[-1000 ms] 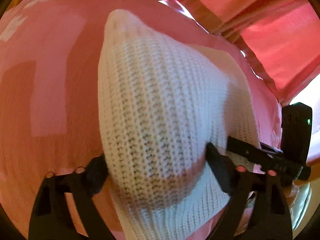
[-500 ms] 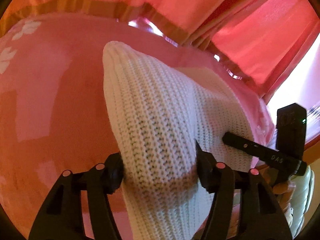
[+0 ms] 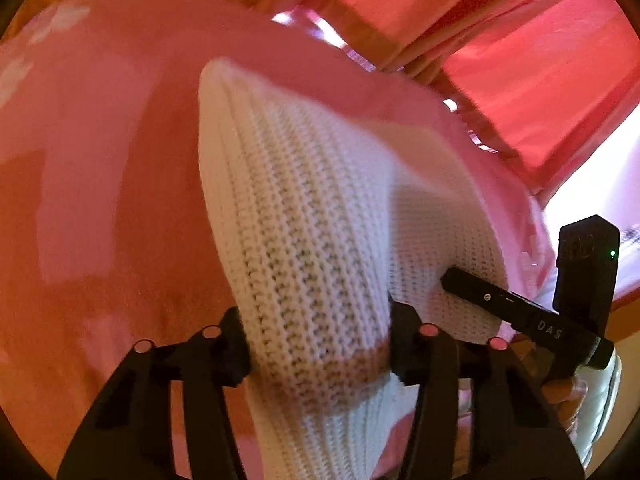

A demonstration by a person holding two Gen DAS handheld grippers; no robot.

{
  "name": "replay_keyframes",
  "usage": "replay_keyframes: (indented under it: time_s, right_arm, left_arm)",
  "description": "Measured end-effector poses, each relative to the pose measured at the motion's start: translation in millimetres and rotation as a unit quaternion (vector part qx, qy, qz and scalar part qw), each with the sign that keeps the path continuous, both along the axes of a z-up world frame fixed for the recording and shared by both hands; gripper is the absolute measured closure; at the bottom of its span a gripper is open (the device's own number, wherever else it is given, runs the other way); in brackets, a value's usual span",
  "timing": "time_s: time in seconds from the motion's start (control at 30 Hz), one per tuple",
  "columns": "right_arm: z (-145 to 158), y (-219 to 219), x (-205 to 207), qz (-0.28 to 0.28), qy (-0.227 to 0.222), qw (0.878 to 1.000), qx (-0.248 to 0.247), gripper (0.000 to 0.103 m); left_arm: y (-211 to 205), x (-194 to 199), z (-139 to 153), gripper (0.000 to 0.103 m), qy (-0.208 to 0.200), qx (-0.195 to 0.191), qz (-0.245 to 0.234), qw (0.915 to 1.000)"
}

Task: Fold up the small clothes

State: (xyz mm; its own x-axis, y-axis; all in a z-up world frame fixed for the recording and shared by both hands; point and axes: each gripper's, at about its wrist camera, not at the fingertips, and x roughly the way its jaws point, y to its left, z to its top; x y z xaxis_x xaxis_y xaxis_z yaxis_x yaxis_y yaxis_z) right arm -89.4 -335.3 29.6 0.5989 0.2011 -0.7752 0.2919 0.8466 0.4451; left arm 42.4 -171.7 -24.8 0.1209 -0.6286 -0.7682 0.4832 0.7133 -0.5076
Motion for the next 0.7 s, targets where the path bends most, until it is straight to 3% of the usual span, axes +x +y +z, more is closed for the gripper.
replay_keyframes:
  time_s: [0.13,0.23,0.33,0.43,0.5,0.57,0.67,0.7]
  right_arm:
    - [84,20,-16,-0.003,-0.086,0.995,-0.051,0.078]
    - [163,39,-32,0.008,-0.165,0.983,-0.084,0.078]
    - [227,59,-39,0.025,-0.225,0.968,-0.107,0.078]
    - [263,76,-37,0.044,-0.262,0.956,-0.125,0.078]
    - [273,84,-24,0.053,-0.276,0.951,-0.126,0.078]
    - [268,88,-3,0.063,-0.275,0.952,-0.116,0.078]
    - [221,95,51,0.080,-0.228,0.967,-0.080,0.078]
    - [191,99,72,0.084,-0.198,0.974,-0.068,0.078]
  left_arm:
    - [13,-5,71,0.055,-0.049,-0.043,-0.013,0.9978]
    - [25,-11,132,0.054,-0.098,-0.069,-0.034,0.9922]
    - [42,-19,194,0.053,-0.161,-0.089,-0.038,0.9822]
    - [66,-25,240,0.052,-0.226,-0.104,-0.025,0.9683]
    - [86,-19,259,0.051,-0.241,-0.119,-0.008,0.9630]
    - [99,-9,261,0.049,-0.248,-0.118,0.004,0.9615]
    - [123,20,226,0.048,-0.236,-0.080,0.033,0.9680]
    - [131,40,192,0.048,-0.205,-0.054,0.052,0.9758]
